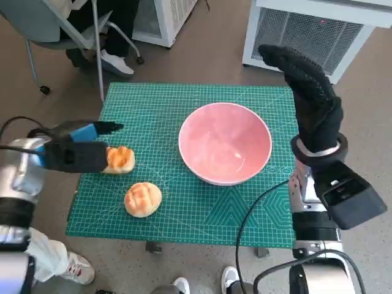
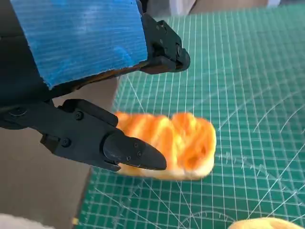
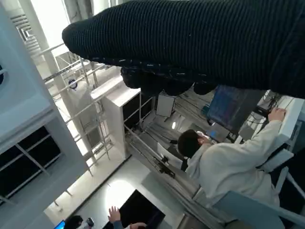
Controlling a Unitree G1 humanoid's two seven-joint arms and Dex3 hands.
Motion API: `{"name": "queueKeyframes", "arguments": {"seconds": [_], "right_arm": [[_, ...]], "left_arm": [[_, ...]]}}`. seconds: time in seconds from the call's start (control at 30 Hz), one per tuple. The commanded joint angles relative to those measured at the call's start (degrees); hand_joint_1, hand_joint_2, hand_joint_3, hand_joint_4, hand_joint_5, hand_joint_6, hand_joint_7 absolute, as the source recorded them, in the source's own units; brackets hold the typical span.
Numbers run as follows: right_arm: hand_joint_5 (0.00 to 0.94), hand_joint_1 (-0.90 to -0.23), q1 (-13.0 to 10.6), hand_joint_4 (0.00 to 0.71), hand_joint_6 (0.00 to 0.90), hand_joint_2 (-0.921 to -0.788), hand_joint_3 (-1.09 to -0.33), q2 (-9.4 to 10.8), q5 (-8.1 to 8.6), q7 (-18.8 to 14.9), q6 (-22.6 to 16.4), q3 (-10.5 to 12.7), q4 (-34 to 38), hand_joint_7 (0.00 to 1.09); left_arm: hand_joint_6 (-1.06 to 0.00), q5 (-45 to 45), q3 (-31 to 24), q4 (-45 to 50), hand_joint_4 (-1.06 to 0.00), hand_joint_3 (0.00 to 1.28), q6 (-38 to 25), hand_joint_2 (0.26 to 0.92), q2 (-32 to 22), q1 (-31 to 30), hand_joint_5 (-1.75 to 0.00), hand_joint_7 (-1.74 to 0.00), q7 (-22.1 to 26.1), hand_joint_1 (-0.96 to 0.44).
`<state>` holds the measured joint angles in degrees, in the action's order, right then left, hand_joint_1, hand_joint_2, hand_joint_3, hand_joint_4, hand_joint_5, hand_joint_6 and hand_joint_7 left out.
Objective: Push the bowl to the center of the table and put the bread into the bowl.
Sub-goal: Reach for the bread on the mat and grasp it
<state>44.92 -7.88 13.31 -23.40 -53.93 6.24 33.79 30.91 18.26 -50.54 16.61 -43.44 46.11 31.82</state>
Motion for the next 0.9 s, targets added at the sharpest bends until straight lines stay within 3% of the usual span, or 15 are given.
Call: {"name": "queueKeyframes", "arguments": {"seconds": [0.03,0.2,0.53,0.6,0.7,0.73,0.8,0.83,0.9], "right_arm": [[0.039,-0.61,-1.6,0.268,-0.001,-0.921,-0.817,0.4,-0.22,0.3,0.8,-0.3,-0.5,0.67],[0.04,-0.61,-1.9,0.267,-0.001,-0.921,-0.819,0.5,-0.55,0.6,0.9,-0.3,-0.9,0.67],[0.042,-0.602,-2.3,0.262,-0.001,-0.921,-0.825,0.6,-0.31,0.8,1.9,-0.4,-1.8,0.67],[0.042,-0.601,-2.5,0.261,-0.001,-0.921,-0.826,0.6,-0.25,0.8,2.1,-0.4,-2.1,0.67],[0.043,-0.6,-2.6,0.26,-0.001,-0.921,-0.828,0.6,-0.26,0.9,2.5,-0.4,-2.5,0.67],[0.043,-0.599,-2.6,0.259,-0.001,-0.921,-0.828,0.6,-0.32,0.9,2.5,-0.4,-2.5,0.67],[0.044,-0.598,-2.7,0.259,-0.001,-0.921,-0.827,0.5,-0.42,1.0,2.5,-0.4,-2.7,0.67],[0.044,-0.597,-2.8,0.259,-0.001,-0.921,-0.827,0.5,-0.46,1.0,2.5,-0.4,-2.7,0.67],[0.045,-0.597,-2.8,0.259,-0.001,-0.921,-0.826,0.5,-0.48,1.0,2.5,-0.4,-2.8,0.67]], "left_arm": [[-0.42,1.6,1.9,-4.0,-0.29,0.0,-0.1,0.815,1.9,2.0,-0.02,-0.03,-1.5,-0.31],[-0.46,2.7,3.6,-7.2,-0.35,0.0,0.2,0.821,3.4,2.5,-0.03,-0.05,-3.0,-0.3],[-0.65,3.9,5.7,-11.6,-0.61,0.01,-1.0,0.854,5.6,2.3,-0.07,-0.15,-4.2,-0.22],[-0.65,3.9,6.0,-12.0,-0.69,0.01,-1.0,0.871,5.7,2.3,-0.06,-0.28,-4.4,-0.19],[-0.63,4.1,6.5,-12.1,-0.8,0.03,-1.1,0.895,5.7,2.3,-0.09,-0.64,-4.8,-0.2],[-0.61,4.1,6.6,-12.0,-0.8,0.07,-1.0,0.904,5.6,2.3,-0.2,-0.88,-5.0,-0.25],[-0.6,4.1,6.8,-12.0,-0.71,0.09,-0.8,0.912,5.5,2.3,-0.66,-1.08,-5.4,-0.13],[-0.6,4.0,6.8,-12.0,-0.68,0.09,-0.7,0.915,5.4,2.3,-0.85,-1.14,-5.6,-0.08],[-0.61,3.9,6.8,-11.7,-0.66,0.1,-0.2,0.916,5.1,2.3,-1.02,-1.18,-6.2,-0.04]]}}
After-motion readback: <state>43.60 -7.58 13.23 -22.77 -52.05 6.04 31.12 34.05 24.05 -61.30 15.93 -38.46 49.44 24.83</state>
